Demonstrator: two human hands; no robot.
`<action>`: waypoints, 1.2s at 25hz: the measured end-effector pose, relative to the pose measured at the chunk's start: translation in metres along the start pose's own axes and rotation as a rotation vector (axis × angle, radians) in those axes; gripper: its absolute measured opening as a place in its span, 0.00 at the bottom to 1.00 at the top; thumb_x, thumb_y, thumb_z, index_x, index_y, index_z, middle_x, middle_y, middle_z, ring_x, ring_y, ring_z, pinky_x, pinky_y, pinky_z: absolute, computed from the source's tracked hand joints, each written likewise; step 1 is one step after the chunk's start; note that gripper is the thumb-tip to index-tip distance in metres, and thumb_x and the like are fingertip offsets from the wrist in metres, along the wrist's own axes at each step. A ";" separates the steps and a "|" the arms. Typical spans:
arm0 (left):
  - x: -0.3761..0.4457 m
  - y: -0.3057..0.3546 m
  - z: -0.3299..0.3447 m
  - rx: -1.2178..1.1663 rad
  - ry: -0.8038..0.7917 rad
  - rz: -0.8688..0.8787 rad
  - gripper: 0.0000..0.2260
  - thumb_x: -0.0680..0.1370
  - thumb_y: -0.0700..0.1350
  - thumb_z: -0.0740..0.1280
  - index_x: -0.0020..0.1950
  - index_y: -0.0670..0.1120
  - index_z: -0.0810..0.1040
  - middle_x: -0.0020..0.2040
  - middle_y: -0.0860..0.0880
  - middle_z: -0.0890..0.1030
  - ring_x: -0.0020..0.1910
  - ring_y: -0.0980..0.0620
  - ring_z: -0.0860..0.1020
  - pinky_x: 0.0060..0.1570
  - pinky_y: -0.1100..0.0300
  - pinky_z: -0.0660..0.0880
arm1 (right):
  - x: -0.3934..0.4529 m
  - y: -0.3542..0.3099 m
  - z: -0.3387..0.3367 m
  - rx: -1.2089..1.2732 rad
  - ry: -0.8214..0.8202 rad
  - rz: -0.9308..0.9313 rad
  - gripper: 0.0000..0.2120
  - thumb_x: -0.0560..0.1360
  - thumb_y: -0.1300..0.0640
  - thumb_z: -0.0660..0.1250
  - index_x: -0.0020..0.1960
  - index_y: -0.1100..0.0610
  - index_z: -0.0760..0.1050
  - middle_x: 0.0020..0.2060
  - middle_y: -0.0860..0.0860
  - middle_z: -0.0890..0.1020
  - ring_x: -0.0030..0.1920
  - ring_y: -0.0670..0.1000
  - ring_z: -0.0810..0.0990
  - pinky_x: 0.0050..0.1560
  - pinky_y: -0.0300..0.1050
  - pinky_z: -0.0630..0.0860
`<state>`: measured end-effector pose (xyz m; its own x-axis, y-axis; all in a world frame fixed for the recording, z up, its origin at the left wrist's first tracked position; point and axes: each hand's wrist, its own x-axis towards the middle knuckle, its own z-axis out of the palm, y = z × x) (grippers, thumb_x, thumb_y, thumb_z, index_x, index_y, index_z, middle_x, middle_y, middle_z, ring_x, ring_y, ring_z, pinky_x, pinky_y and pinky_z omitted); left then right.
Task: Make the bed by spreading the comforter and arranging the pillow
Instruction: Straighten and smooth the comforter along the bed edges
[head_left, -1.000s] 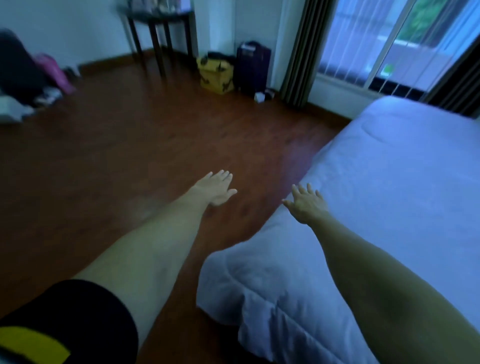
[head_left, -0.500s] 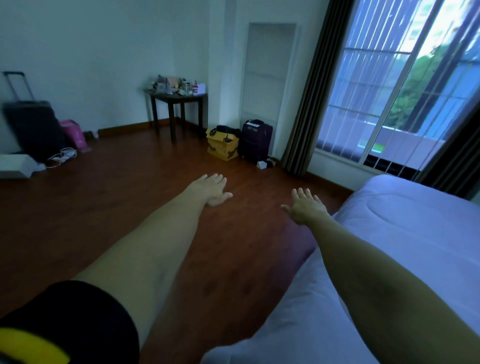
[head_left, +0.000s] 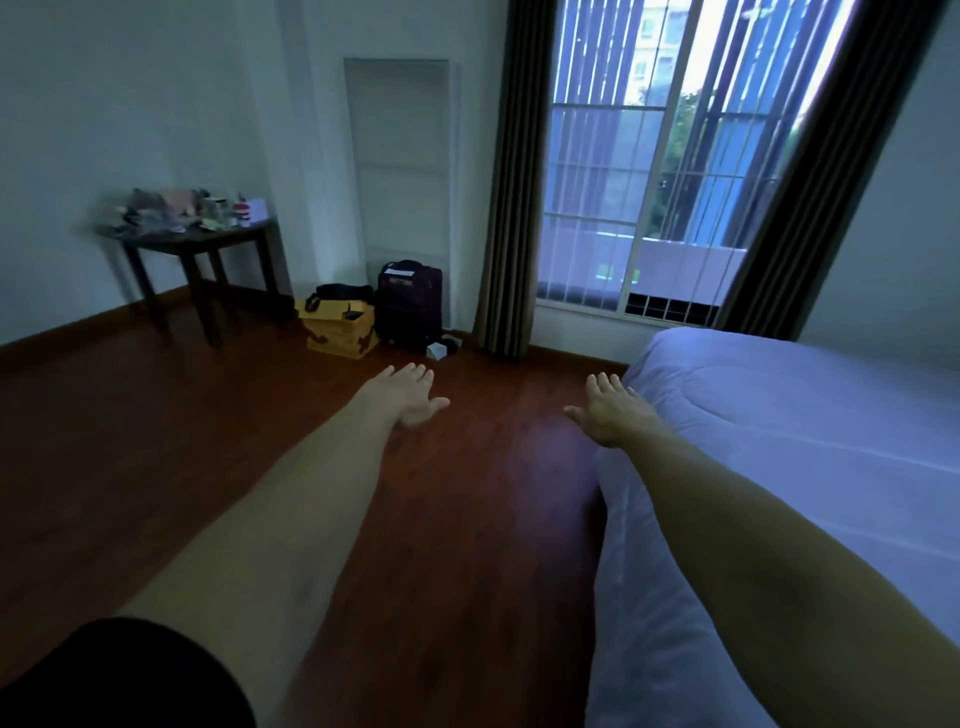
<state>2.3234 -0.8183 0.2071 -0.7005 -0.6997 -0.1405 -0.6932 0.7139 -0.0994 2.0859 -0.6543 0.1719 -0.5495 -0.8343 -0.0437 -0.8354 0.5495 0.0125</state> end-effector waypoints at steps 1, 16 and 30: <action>0.010 -0.005 0.002 0.011 -0.010 0.015 0.31 0.82 0.59 0.47 0.79 0.43 0.44 0.80 0.46 0.45 0.79 0.51 0.45 0.77 0.51 0.45 | 0.009 -0.002 0.000 0.003 -0.007 0.020 0.37 0.80 0.38 0.49 0.78 0.62 0.45 0.78 0.58 0.48 0.78 0.55 0.46 0.77 0.53 0.49; 0.333 -0.029 -0.058 0.013 0.027 0.175 0.31 0.82 0.59 0.46 0.79 0.43 0.45 0.80 0.46 0.46 0.79 0.50 0.45 0.76 0.50 0.44 | 0.293 0.037 -0.036 0.014 0.029 0.132 0.37 0.81 0.39 0.50 0.78 0.62 0.44 0.78 0.56 0.49 0.78 0.55 0.46 0.77 0.52 0.48; 0.714 -0.015 -0.108 0.001 0.011 0.290 0.30 0.83 0.58 0.45 0.79 0.42 0.44 0.80 0.45 0.45 0.79 0.50 0.44 0.77 0.50 0.44 | 0.627 0.132 -0.039 -0.032 0.018 0.245 0.36 0.81 0.39 0.50 0.78 0.62 0.47 0.78 0.56 0.51 0.78 0.55 0.47 0.77 0.52 0.49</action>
<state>1.8153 -1.3312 0.2147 -0.8712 -0.4665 -0.1529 -0.4634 0.8843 -0.0579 1.6308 -1.1066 0.1852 -0.7354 -0.6775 -0.0174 -0.6773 0.7339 0.0518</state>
